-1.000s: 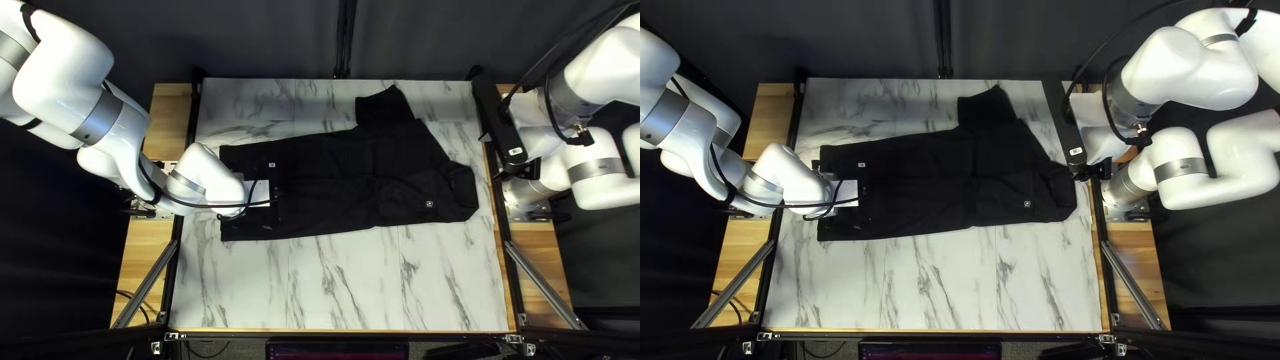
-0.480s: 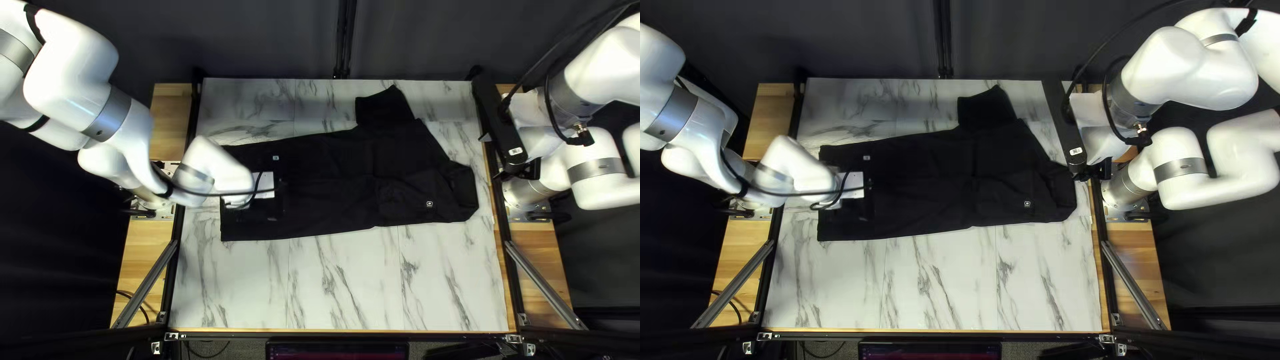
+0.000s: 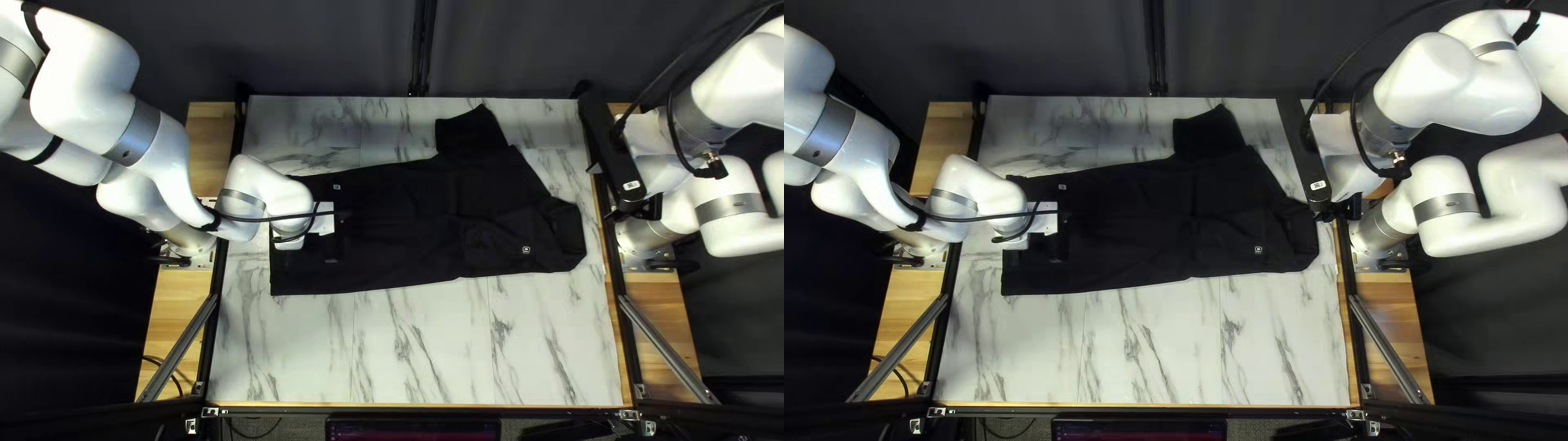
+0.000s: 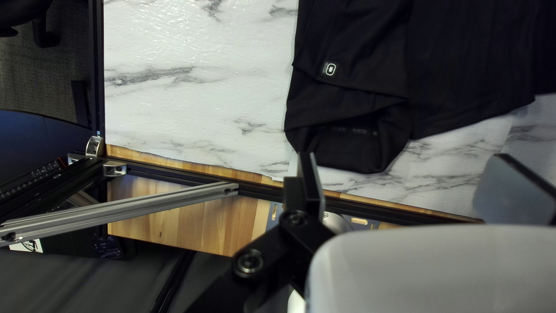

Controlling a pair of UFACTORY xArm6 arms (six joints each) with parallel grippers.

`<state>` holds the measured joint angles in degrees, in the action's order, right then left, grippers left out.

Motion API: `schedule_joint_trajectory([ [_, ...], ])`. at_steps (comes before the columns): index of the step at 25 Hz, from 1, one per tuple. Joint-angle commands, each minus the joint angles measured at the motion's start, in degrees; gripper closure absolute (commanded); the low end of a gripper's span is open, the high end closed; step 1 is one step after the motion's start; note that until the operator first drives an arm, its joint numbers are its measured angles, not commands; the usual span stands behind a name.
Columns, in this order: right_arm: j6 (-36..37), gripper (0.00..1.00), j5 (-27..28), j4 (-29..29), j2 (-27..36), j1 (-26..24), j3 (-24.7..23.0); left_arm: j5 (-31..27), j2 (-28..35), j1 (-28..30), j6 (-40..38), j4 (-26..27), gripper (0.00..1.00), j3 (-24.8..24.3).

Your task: Fold t-shirt

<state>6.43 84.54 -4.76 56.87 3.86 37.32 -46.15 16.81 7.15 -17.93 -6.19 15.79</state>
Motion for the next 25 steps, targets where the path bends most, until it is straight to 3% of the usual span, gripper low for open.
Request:
schedule_joint_trajectory([
  [1, 0.0, 0.00, 0.0, 0.0, 0.0, 0.0, 0.0, 1.8, 0.3, 0.2, 0.6, 1.1, 0.00, -1.5],
  [4, 0.0, 0.00, 0.0, 0.0, 0.0, 0.0, 0.0, 2.9, -0.1, 0.1, 1.0, 1.6, 0.04, -1.9],
  [5, 0.0, 0.00, 0.0, 0.0, 0.0, 0.0, 0.0, 3.1, -0.4, 0.0, 1.3, 1.7, 0.20, -1.9],
  [6, 0.0, 0.00, 0.0, 0.0, 0.0, 0.0, 0.0, 3.2, -0.5, -0.2, 1.5, 1.7, 0.20, -1.8],
  [7, 0.0, 0.00, 0.0, 0.0, 0.0, 0.0, 0.0, 3.1, -0.6, -0.4, 1.9, 1.7, 0.39, -1.6],
  [8, 0.0, 0.00, 0.0, 0.0, 0.0, 0.0, 0.0, 3.0, -0.6, -0.5, 2.1, 1.7, 0.70, -1.4],
  [9, 0.0, 0.00, 0.0, 0.0, 0.0, 0.0, 0.0, 2.8, -0.5, -0.7, 2.4, 1.7, 0.92, -1.2],
  [10, 0.0, 0.00, 0.0, 0.0, 0.0, 0.0, 0.0, 2.6, -0.4, -0.8, 2.6, 1.6, 0.92, -1.1],
  [11, 0.0, 0.00, 0.0, 0.0, 0.0, 0.0, 0.0, 2.5, -0.4, -0.9, 2.7, 1.5, 0.99, -1.1],
  [20, 0.0, 0.00, 0.0, 0.0, 0.0, 0.0, 0.0, 1.5, -0.2, -1.0, 2.8, 1.2, 0.95, -0.3],
  [25, 0.0, 0.00, 0.0, 0.0, 0.0, 0.0, 0.0, -4.1, 3.6, 2.5, -0.1, 1.8, 0.95, 0.9],
])
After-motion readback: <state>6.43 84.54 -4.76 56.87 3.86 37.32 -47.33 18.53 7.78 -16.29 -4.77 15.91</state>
